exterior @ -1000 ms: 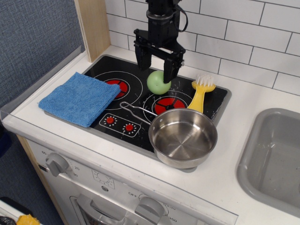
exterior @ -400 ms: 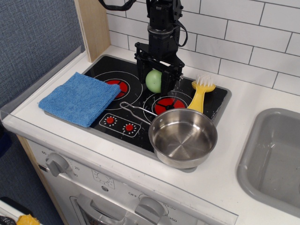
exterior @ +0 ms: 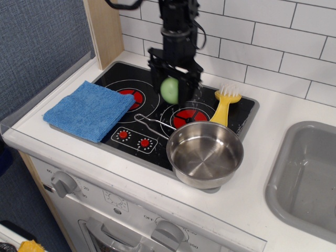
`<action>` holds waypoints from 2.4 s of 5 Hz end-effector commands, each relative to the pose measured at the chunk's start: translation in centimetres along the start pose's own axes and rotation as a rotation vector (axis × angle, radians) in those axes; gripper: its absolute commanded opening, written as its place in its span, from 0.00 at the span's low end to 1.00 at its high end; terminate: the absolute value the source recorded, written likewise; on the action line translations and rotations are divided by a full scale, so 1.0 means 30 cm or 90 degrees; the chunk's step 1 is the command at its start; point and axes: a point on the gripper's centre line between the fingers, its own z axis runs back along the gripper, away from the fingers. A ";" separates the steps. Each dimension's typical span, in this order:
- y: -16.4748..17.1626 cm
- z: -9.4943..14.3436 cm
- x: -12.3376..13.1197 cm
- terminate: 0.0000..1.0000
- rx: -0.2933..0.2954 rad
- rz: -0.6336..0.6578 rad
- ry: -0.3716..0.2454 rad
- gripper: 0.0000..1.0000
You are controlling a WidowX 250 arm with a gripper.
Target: Move the pear to the towel
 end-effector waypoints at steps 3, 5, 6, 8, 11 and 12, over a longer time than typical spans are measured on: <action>0.324 0.097 -0.414 0.00 0.049 0.136 -0.014 0.00; 0.282 0.045 -0.413 0.00 0.056 0.102 -0.021 0.00; 0.269 0.037 -0.401 0.00 0.060 0.093 -0.021 0.00; 0.269 0.024 -0.389 0.00 0.062 0.092 -0.012 1.00; 0.243 0.177 -0.410 0.00 0.062 0.050 0.009 1.00; 0.230 0.198 -0.408 0.00 0.063 0.033 0.014 1.00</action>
